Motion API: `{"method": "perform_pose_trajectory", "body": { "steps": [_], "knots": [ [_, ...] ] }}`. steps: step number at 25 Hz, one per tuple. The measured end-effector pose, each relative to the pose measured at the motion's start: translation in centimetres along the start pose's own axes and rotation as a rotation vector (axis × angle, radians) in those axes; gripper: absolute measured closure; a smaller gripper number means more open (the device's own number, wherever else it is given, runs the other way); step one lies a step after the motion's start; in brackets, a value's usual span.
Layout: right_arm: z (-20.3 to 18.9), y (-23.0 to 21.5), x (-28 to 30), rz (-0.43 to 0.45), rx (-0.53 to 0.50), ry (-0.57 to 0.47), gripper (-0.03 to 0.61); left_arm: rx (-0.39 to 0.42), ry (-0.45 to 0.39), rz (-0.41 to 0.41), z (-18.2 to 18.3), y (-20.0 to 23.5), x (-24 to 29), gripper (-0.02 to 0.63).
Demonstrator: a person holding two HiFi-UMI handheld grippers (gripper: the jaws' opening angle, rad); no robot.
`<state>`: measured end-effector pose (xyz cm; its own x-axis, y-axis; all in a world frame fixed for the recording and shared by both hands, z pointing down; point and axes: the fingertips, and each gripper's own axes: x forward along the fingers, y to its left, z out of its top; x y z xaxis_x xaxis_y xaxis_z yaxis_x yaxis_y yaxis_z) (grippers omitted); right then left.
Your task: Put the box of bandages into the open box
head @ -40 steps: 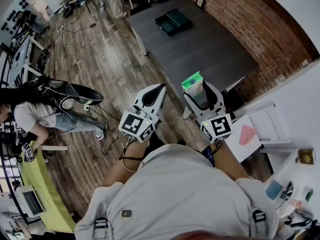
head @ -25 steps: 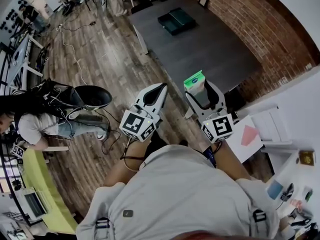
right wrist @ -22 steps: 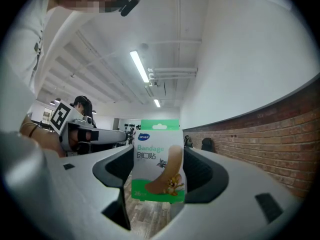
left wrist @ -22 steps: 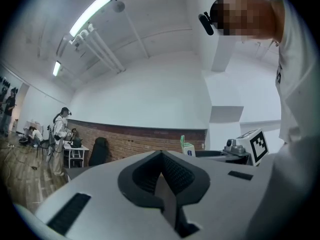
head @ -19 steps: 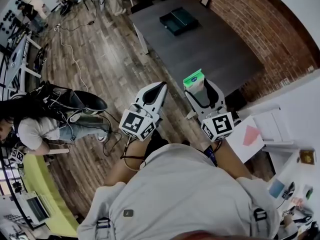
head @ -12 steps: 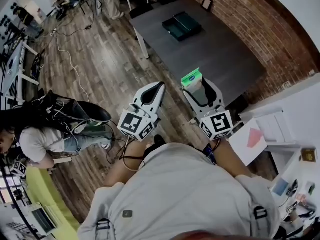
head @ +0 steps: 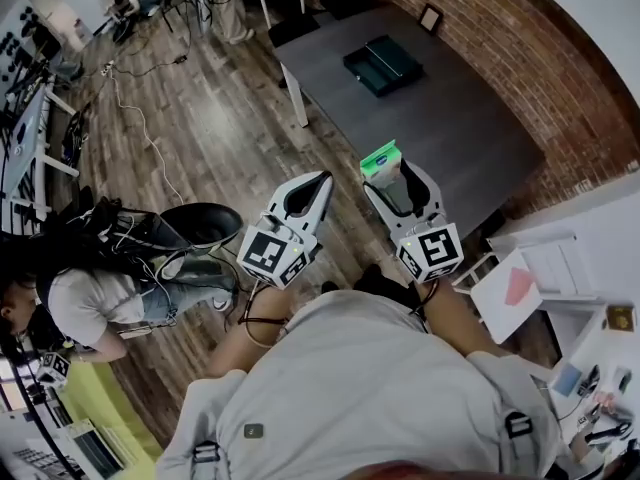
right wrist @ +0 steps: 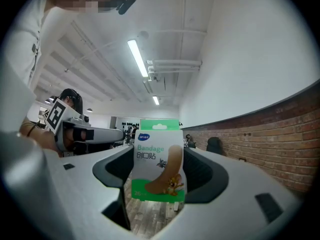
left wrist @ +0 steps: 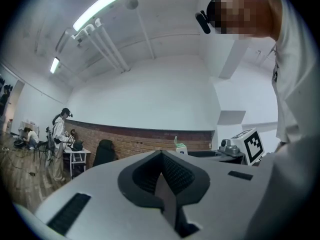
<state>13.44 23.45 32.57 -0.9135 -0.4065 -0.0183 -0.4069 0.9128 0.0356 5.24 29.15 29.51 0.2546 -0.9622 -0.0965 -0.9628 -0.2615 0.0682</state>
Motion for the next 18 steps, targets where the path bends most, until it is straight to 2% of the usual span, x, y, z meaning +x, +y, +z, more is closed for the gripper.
{"method": "perform_pose_trajectory", "body": {
  "steps": [8, 13, 18],
  "knots": [
    [-2.3, -2.2, 5.3, 0.014, 0.029, 0.002, 0.273, -0.002, 0.021, 0.015, -1.8, 4.7, 2.7, 0.6],
    [-3.4, -7.1, 10.0, 0.001, 0.038, 0.005, 0.273, -0.015, 0.042, 0.022, -3.4, 9.3, 7.8, 0.598],
    [-3.9, -13.8, 14.4, -0.026, 0.046, 0.012, 0.273, -0.03, 0.059, -0.003, -4.0, 12.9, 15.5, 0.598]
  ]
}}
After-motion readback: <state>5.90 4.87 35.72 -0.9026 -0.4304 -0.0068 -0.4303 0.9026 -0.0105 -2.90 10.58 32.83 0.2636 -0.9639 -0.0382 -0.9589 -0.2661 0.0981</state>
